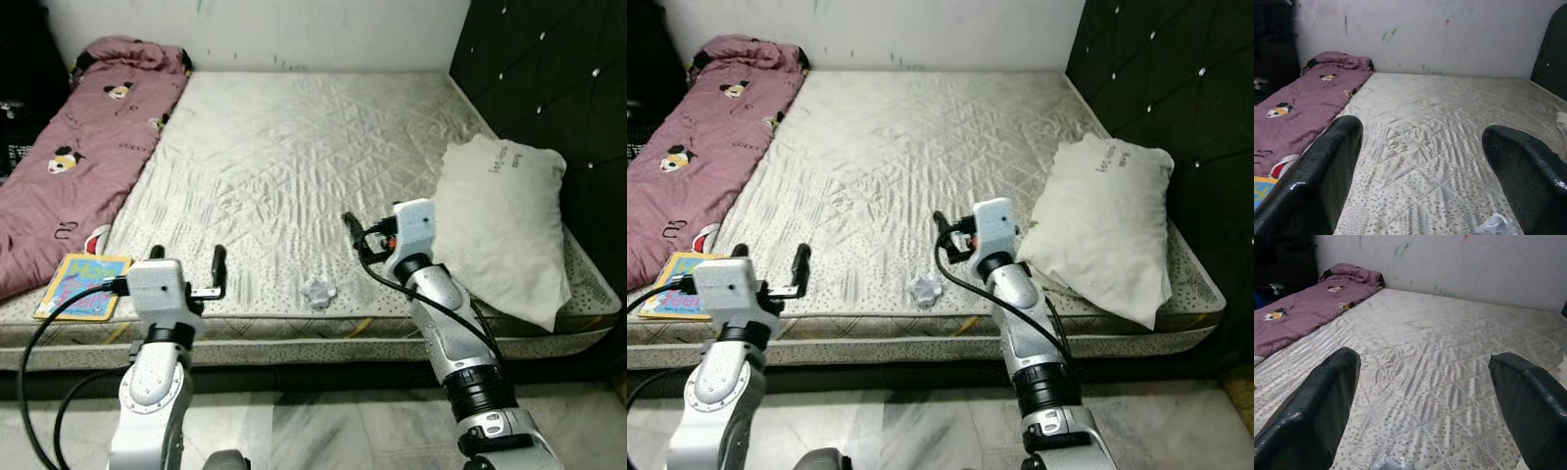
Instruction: Clean up the room
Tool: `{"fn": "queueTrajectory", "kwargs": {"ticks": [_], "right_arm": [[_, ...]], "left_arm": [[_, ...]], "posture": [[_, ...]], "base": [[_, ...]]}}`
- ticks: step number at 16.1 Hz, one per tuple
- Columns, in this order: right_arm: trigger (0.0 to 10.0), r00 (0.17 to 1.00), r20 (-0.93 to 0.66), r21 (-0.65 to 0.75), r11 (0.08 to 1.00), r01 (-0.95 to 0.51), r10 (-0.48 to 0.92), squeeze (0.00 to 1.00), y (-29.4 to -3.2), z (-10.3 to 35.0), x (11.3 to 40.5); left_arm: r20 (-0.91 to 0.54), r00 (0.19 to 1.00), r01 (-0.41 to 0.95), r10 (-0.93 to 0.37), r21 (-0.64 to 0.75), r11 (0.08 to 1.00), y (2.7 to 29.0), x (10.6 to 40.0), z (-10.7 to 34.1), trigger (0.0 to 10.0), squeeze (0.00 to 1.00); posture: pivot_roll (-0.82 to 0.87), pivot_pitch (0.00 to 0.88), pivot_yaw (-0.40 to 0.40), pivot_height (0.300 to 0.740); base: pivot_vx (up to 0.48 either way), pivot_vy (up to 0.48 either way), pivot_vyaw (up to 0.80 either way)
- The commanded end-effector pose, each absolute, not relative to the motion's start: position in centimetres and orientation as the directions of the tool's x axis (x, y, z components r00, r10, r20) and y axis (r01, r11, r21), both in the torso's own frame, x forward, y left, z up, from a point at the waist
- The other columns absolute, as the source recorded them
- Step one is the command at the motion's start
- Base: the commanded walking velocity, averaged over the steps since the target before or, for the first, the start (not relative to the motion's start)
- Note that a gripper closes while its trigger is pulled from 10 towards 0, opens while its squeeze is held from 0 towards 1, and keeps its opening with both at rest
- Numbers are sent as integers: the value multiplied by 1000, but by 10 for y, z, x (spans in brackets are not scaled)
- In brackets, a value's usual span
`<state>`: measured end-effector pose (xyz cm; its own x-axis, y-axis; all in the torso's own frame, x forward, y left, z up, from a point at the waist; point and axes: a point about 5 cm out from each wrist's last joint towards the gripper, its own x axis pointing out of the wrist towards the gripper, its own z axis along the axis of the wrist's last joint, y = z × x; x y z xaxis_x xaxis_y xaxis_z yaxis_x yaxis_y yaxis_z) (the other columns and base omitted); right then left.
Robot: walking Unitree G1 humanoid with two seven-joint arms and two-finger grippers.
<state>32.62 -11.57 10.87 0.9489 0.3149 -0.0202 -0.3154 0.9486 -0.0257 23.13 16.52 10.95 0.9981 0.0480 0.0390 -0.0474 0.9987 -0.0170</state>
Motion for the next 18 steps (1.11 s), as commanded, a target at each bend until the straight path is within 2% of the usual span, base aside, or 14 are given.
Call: {"fn": "queueTrajectory", "kwargs": {"ticks": [1, 12, 16, 18], "right_arm": [[10000, 945, -12, -18, 944, -328, 328, 0, -111, 112, 328], [10000, 944, -31, -19, 945, -328, 327, 0, -113, 107, 327], [10000, 943, -32, -18, 943, -332, 332, 0, -111, 106, 327], [10000, 941, -33, -23, 941, -336, 336, 0, -108, 106, 328]], "left_arm": [[50, 998, -42, 43, -17, 999, 166, 232, 113, 10000, 0], [41, 998, -37, 38, -17, 999, 164, 230, 112, 10000, 0], [37, 998, -51, 52, -19, 999, 163, 231, 111, 10000, 0], [39, 998, -56, 58, -28, 998, 164, 234, 111, 10000, 0]], "posture": [[-5, 0, -64, 740], [1, 0, -70, 740], [6, 0, -71, 740], [11, 0, -69, 740]], "base": [[311, 0, 0], [351, 0, 0], [0, 0, 0], [0, 157, 800]]}}
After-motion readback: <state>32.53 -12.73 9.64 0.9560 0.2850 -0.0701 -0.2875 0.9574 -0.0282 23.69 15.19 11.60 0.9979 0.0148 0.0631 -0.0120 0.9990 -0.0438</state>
